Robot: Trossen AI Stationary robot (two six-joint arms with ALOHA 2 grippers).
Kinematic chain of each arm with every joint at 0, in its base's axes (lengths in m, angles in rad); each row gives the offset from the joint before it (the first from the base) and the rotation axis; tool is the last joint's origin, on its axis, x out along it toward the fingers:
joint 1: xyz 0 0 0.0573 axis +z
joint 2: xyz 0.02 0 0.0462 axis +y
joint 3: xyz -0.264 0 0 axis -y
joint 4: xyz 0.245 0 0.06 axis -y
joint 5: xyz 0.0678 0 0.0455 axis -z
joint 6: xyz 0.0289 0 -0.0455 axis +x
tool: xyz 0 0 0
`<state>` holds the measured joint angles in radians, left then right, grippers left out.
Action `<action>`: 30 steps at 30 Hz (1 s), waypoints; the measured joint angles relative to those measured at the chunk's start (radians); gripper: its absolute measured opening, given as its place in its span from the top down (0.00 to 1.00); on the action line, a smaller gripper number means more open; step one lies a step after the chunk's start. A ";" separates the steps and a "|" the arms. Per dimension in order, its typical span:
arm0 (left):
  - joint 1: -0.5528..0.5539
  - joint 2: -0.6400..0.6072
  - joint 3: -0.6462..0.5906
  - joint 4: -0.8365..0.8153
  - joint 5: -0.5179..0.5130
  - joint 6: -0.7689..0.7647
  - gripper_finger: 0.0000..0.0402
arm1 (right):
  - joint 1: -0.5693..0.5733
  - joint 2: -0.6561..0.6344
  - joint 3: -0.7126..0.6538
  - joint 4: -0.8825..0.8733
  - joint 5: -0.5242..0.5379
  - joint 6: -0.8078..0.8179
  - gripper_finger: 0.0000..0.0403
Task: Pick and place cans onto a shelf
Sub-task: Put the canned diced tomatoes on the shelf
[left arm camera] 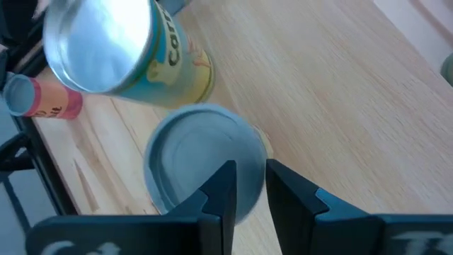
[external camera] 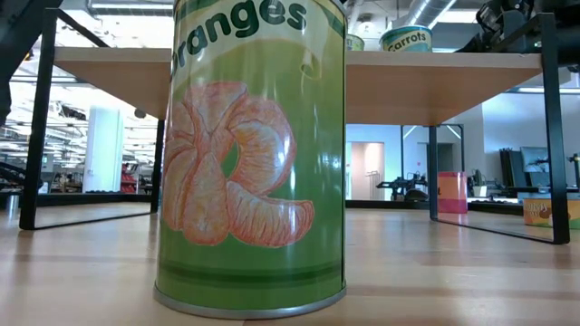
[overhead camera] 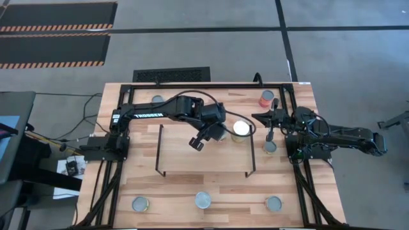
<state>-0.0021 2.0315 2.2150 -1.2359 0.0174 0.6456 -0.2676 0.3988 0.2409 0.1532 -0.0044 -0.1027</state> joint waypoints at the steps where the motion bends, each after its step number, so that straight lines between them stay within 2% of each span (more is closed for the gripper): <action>1: 0.000 0.000 0.000 0.008 0.001 0.000 0.83 | 0.000 0.000 0.000 0.000 0.000 0.000 0.98; 20: -0.001 -0.015 0.014 0.054 0.002 0.011 0.83 | 0.000 0.000 0.000 -0.001 0.000 -0.002 0.98; 25: -0.019 -0.078 0.073 0.010 0.023 -0.071 0.83 | 0.000 0.000 0.000 -0.021 0.001 -0.002 0.98; 30: -0.071 -0.204 0.016 -0.002 0.059 -0.125 0.84 | 0.000 0.000 0.000 -0.030 0.001 -0.002 0.98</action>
<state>-0.0727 1.8272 2.2314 -1.2376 0.0769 0.5202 -0.2680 0.3988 0.2405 0.1228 -0.0036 -0.1051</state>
